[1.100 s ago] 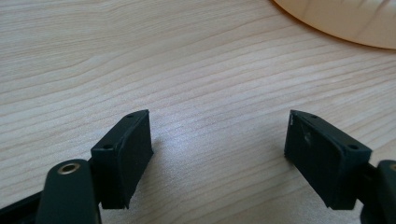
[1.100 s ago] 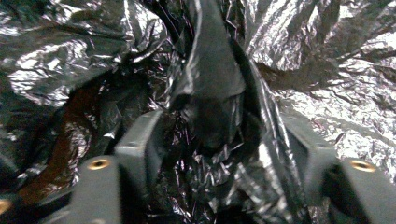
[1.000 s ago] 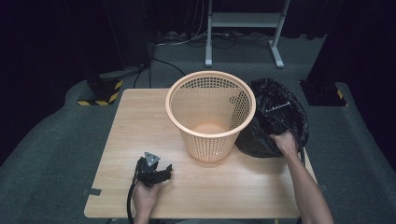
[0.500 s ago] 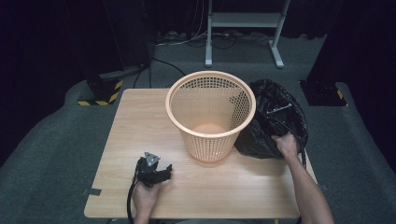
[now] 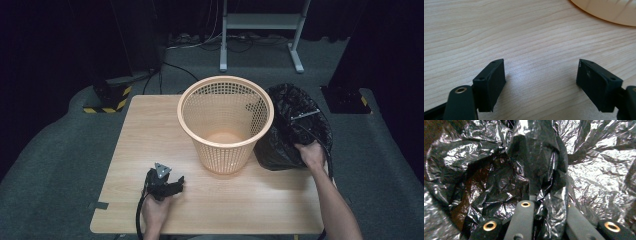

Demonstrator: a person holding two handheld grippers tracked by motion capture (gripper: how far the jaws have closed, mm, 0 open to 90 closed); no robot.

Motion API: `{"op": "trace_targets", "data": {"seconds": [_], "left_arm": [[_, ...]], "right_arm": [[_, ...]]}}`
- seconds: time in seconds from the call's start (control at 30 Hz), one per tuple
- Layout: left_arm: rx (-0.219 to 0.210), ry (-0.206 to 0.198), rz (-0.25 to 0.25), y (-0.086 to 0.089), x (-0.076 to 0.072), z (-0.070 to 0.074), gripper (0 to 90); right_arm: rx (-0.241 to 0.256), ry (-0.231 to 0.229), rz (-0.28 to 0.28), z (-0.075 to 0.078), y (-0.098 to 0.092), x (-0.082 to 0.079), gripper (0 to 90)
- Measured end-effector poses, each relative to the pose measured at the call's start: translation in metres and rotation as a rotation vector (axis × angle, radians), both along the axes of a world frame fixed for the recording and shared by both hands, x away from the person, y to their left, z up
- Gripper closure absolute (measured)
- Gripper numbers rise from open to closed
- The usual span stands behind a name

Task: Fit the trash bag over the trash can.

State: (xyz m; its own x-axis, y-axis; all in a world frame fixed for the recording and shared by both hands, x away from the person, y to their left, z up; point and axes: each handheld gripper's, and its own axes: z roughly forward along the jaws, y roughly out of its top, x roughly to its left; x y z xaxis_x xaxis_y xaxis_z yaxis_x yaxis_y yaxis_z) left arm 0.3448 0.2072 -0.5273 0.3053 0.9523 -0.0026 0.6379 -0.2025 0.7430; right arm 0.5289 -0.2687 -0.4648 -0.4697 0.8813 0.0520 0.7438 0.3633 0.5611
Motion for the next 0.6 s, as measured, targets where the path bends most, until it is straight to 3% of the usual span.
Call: {"op": "trace_targets", "data": {"seconds": [0.6], "left_arm": [[0.000,0.000,0.000,0.000,0.000,0.000,23.2]], "right_arm": [[0.017,-0.076,0.016,0.030,-0.011,-0.018,88.4]]}}
